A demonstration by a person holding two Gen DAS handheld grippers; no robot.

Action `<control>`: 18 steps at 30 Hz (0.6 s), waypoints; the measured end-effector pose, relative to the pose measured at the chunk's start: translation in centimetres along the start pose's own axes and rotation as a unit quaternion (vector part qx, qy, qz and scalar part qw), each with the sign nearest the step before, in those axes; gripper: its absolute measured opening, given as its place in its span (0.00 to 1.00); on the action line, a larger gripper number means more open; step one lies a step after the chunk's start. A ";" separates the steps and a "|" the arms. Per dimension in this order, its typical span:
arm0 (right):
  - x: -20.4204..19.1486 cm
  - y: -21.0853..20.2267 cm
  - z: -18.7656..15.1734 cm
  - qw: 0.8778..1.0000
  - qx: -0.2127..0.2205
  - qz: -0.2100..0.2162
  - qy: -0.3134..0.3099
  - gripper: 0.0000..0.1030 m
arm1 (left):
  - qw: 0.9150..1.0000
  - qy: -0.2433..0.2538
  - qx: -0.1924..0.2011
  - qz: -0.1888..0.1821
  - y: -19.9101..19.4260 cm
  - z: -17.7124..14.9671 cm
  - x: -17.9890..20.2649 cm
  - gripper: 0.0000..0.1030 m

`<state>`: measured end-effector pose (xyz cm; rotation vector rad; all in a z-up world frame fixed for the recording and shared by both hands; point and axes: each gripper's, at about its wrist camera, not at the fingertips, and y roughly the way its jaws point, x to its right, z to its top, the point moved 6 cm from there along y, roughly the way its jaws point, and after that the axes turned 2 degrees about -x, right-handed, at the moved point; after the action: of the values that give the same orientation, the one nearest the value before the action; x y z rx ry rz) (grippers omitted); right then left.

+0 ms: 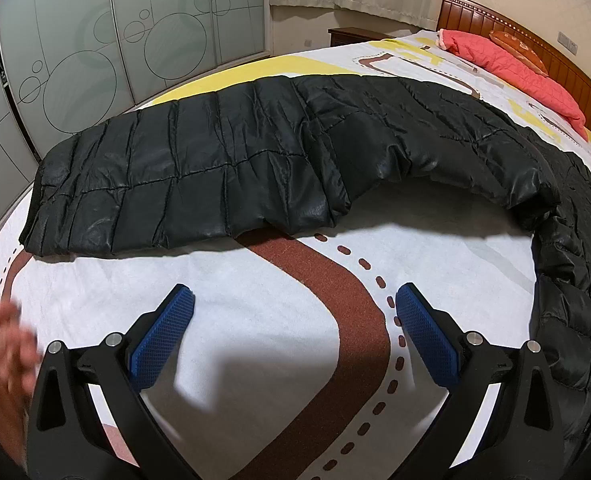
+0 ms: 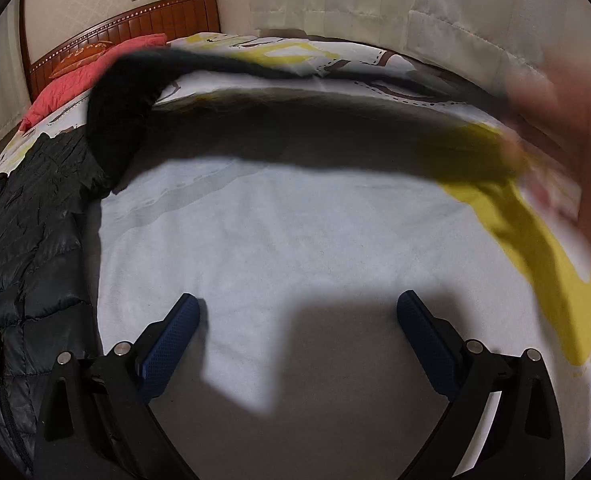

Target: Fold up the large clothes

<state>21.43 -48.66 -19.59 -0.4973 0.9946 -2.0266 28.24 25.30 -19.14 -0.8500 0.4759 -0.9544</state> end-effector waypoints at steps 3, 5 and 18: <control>0.0 0.0 0.0 1.000 0.000 0.000 0.000 0.95 | 1.000 0.000 0.000 0.000 0.0 0.0 0.0 0.98; 0.0 0.1 0.0 1.000 0.000 0.001 0.000 0.95 | 1.000 0.000 0.000 0.000 0.0 0.0 0.0 0.98; 0.1 0.1 0.1 1.000 0.000 0.000 0.000 0.95 | 1.000 0.000 0.000 0.000 0.0 0.0 0.0 0.98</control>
<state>21.46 -48.86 -19.62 -0.4964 0.9950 -2.0265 28.25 25.31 -19.13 -0.8497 0.4758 -0.9543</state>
